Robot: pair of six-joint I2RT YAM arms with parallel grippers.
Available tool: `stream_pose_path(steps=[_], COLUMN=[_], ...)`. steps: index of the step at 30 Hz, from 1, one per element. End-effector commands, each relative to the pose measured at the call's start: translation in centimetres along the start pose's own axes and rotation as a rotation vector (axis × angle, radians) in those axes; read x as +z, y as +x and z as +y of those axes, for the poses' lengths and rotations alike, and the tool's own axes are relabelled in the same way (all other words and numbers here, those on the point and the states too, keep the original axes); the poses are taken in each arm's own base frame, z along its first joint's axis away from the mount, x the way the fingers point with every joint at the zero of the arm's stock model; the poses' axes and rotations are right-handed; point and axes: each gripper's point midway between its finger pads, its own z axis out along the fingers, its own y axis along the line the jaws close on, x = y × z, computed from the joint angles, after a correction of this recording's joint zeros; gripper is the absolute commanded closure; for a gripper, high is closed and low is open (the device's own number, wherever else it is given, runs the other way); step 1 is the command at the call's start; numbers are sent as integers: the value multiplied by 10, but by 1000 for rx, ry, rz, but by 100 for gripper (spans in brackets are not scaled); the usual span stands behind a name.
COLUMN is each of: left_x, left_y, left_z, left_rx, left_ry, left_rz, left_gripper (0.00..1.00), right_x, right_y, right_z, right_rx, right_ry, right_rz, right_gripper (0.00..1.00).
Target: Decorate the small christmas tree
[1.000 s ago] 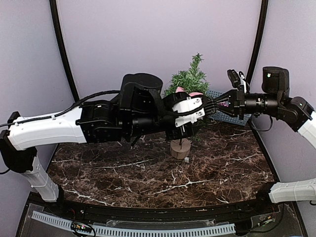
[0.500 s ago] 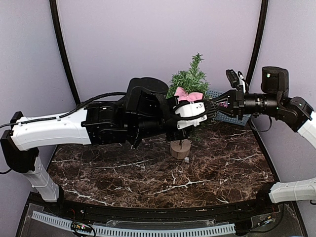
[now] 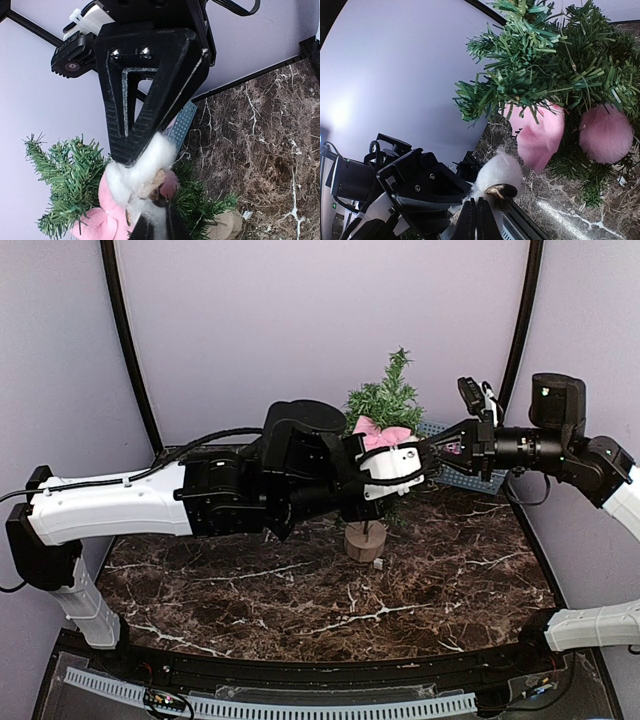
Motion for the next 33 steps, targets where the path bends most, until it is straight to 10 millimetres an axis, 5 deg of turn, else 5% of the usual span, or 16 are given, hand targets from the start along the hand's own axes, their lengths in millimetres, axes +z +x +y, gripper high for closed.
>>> stream_pose_path(steps=[1, 10, 14, 21, 27, 33], left_x=[-7, -17, -32, -51, -58, -57], left_y=[-12, -16, -26, -22, -13, -8], left_z=[22, 26, 34, 50, 52, 51], left_rx=[-25, -142, -310, -792, -1080, -1154], left_ry=[-67, -57, -28, 55, 173, 205], left_rz=[-30, -56, -114, -145, -165, -144], left_gripper=[92, 100, 100, 100, 100, 100], right_x=[-4, -20, -38, -71, -51, -24], right_y=[-10, -26, -39, -52, -39, -23], right_z=[18, 33, 36, 32, 22, 27], right_rx=[-38, -105, -166, -257, -291, -337], right_ry=[-50, -62, -33, -27, -31, 10], right_rz=[-41, -152, -273, -515, -452, -370], right_gripper=[100, 43, 28, 27, 41, 53])
